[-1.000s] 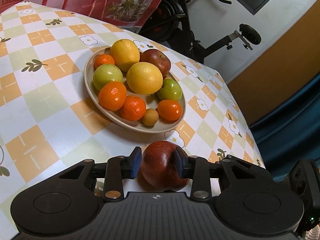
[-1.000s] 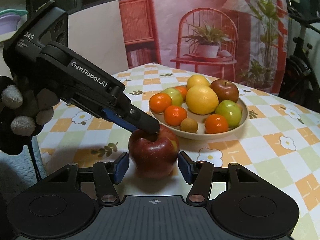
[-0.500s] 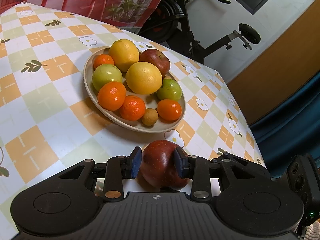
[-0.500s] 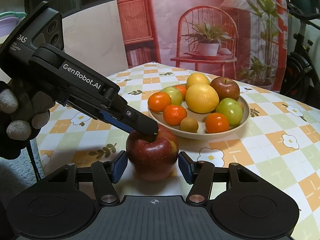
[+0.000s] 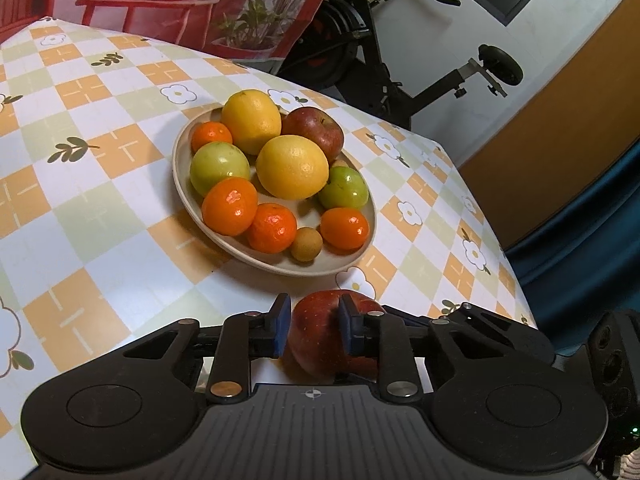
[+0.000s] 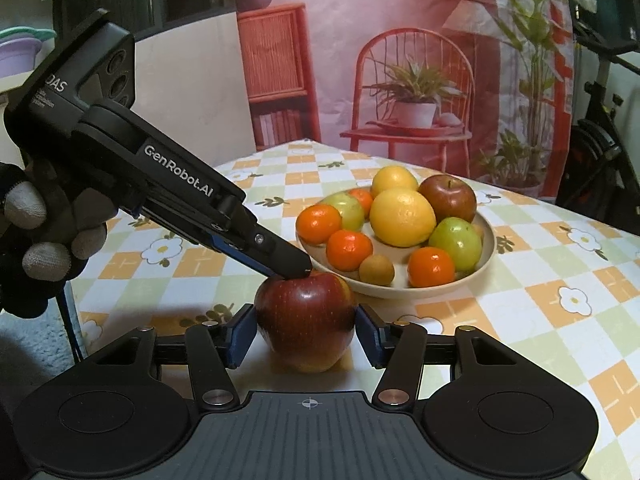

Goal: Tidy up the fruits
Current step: 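Lift the red apple with both grippers and carry it onto the plate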

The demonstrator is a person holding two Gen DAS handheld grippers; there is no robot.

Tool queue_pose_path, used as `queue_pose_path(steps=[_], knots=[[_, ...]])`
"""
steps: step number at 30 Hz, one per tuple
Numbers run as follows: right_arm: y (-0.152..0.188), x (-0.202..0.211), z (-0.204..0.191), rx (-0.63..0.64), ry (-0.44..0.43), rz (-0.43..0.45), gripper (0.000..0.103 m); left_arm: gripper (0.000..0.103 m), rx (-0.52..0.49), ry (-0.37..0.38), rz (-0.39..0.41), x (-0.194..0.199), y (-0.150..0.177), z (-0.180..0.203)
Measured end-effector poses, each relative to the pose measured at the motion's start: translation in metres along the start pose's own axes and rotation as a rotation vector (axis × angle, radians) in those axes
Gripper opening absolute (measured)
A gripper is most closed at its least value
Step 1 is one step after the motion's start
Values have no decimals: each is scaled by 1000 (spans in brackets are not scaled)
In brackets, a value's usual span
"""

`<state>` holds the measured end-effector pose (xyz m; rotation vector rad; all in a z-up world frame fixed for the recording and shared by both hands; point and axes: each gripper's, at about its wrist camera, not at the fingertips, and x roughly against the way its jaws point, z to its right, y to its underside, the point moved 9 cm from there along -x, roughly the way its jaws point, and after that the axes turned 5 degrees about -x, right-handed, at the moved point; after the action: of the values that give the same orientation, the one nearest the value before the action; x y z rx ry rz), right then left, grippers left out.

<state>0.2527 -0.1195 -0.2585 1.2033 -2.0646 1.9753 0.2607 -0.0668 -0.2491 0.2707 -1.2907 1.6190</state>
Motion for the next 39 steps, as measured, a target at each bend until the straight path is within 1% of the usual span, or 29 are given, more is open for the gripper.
queue_pose_path(steps=[7,12,24,27,31,39], knots=[[3,-2,1,-3,2,-17,51,26,23,19,-2,-2,3,-1],[5,-4,1,-6,2,-28,54,27,28,35,-6,-3,4,1],[9,-6,1,-4,-8,-60,53,27,-22,28,-9,-2,6,6],[9,-6,2,-1,-4,-60,53,27,-19,25,-10,-2,6,6],[5,-1,3,13,3,-27,53,27,-5,32,7,0,3,5],[-17,-1,8,29,15,38,53,27,-36,23,62,9,-20,11]])
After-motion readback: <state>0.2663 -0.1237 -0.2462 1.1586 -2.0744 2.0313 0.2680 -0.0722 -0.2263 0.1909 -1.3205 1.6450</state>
